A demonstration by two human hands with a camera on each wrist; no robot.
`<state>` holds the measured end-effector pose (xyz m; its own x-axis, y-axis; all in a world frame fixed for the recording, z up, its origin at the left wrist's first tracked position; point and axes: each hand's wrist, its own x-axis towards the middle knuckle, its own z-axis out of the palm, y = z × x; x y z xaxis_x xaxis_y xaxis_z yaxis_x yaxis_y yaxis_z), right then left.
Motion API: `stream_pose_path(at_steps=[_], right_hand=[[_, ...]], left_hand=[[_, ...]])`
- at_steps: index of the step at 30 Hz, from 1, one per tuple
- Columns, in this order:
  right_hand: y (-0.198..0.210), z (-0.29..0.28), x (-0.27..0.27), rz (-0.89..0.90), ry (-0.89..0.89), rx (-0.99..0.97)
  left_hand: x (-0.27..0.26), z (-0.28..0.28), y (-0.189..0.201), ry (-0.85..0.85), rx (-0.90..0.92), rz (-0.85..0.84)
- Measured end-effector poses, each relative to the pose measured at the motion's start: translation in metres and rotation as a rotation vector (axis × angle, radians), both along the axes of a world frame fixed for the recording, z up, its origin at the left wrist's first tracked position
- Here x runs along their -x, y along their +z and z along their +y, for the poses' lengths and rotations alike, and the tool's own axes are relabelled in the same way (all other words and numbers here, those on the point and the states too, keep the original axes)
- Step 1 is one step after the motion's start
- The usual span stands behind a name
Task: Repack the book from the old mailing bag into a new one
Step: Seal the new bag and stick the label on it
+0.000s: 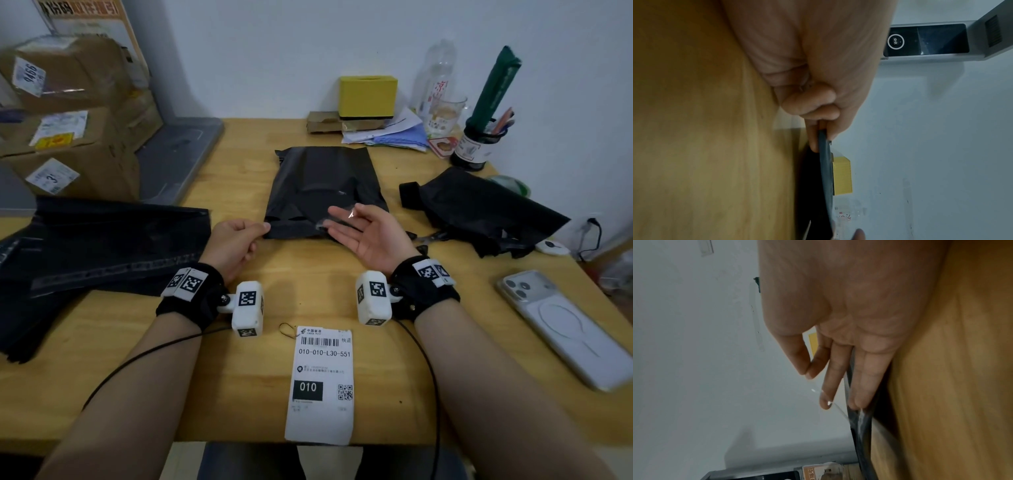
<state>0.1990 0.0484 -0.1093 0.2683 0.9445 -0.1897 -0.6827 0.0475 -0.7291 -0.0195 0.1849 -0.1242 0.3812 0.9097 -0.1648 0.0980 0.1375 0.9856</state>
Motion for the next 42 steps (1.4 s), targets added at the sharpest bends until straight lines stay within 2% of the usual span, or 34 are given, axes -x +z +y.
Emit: stream_pose_path(at_steps=[5,7,9,12,15,20,24,30,35,38,42], right_hand=[[0.006,-0.008,-0.007,0.085,-0.125,-0.074],[0.011,-0.010,-0.009,0.034,-0.170,-0.040],[0.018,-0.012,-0.012,-0.117,-0.223,0.064],[0.032,-0.015,-0.014,-0.517,-0.243,0.233],[0.046,-0.022,-0.014,-0.873,-0.179,0.427],[0.051,-0.030,-0.019,-1.166,-0.008,0.644],[0.045,-0.036,-0.024,-1.210,0.092,0.731],[0.048,-0.046,-0.030,-1.197,-0.170,0.642],[0.045,-0.049,-0.043,-0.973,-0.408,0.540],[0.042,-0.052,-0.046,-0.777,-0.538,0.429],[0.041,-0.056,-0.047,-0.565,-0.526,0.323]], left_hand=[[0.002,0.001,-0.002,0.026,-0.025,0.002],[0.003,0.000,-0.002,0.033,-0.022,-0.004],[0.004,-0.002,-0.001,0.040,-0.021,-0.020],[0.005,-0.005,0.001,0.044,-0.024,-0.043],[0.006,-0.005,0.001,0.053,-0.020,-0.057],[0.004,-0.007,0.001,0.060,-0.024,-0.066],[0.004,-0.006,0.001,0.058,-0.031,-0.065],[0.004,-0.009,0.001,0.036,-0.040,-0.061],[0.005,-0.009,0.001,0.043,-0.043,-0.065],[0.006,-0.010,0.001,0.048,-0.040,-0.058],[0.008,-0.010,0.002,0.061,-0.010,-0.061]])
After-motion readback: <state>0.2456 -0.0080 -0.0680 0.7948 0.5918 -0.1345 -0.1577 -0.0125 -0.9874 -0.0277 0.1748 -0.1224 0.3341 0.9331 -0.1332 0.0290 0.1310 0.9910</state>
